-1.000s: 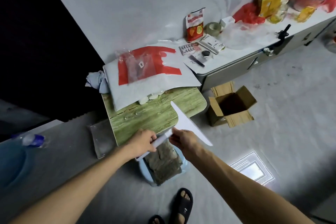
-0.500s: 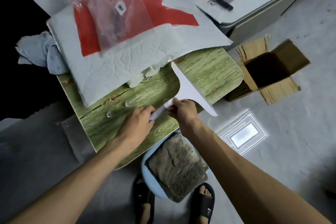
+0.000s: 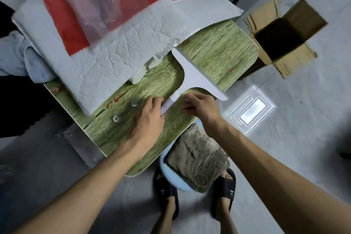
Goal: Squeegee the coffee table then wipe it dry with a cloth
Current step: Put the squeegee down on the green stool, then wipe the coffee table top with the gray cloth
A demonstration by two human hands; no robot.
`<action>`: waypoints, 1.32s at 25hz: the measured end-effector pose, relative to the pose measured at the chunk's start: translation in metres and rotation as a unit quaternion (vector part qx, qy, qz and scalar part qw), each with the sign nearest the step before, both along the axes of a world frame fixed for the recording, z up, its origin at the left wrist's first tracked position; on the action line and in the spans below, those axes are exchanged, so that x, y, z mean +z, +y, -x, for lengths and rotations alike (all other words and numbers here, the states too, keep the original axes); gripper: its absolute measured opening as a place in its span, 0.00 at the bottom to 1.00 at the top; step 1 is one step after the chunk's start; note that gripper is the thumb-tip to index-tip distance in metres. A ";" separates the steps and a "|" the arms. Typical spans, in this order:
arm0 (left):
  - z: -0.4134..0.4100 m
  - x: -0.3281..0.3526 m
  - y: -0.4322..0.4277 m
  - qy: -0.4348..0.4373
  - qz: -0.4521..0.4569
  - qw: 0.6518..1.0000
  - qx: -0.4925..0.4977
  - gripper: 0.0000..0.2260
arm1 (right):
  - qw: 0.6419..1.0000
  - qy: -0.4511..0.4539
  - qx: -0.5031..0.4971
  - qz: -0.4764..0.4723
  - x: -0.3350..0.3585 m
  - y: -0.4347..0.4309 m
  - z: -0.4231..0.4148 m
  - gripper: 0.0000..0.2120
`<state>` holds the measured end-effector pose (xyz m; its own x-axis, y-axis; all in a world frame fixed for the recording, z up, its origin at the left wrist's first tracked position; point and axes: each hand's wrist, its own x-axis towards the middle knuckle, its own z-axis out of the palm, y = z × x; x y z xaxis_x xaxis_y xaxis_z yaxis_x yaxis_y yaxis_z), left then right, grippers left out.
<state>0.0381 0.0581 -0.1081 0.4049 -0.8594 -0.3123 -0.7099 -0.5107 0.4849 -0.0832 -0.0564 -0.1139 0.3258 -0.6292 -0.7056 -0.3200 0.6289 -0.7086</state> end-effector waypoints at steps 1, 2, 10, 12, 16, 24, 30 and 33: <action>0.006 0.005 0.000 -0.004 0.031 0.999 -0.023 0.15 | 0.998 0.038 0.035 0.034 -0.001 0.003 0.019 0.08; 0.015 0.010 0.001 0.001 0.061 0.997 -0.054 0.14 | 0.990 0.094 0.080 0.072 -0.005 0.007 0.040 0.07; 0.106 -0.076 0.037 0.097 -0.243 0.958 -0.114 0.22 | 0.893 0.305 0.300 0.139 -0.125 0.057 0.122 0.27; 0.111 -0.104 0.045 0.077 -0.254 0.962 -0.064 0.28 | 0.914 0.290 0.252 0.134 -0.149 0.065 0.121 0.24; 0.112 -0.145 0.052 0.069 -0.206 0.974 0.062 0.24 | 0.912 0.272 0.261 0.161 -0.169 0.069 0.128 0.10; 0.119 -0.088 0.030 0.167 -0.228 0.959 -0.014 0.11 | 0.944 0.179 0.233 0.150 -0.100 0.071 0.185 0.20; 0.208 0.074 -0.059 0.265 -0.262 0.920 -0.122 0.08 | 0.965 0.213 0.020 0.150 0.049 0.054 0.287 0.09; 0.282 0.165 -0.106 0.259 -0.224 0.929 -0.143 0.08 | 0.967 0.195 -0.102 0.126 0.142 0.045 0.344 0.30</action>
<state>-0.2444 -0.0478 0.0569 -0.1228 -0.6458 -0.7536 -0.5785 -0.5704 0.5831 -0.4272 -0.0116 0.0277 -0.0835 -0.8205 -0.5655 -0.4820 0.5299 -0.6977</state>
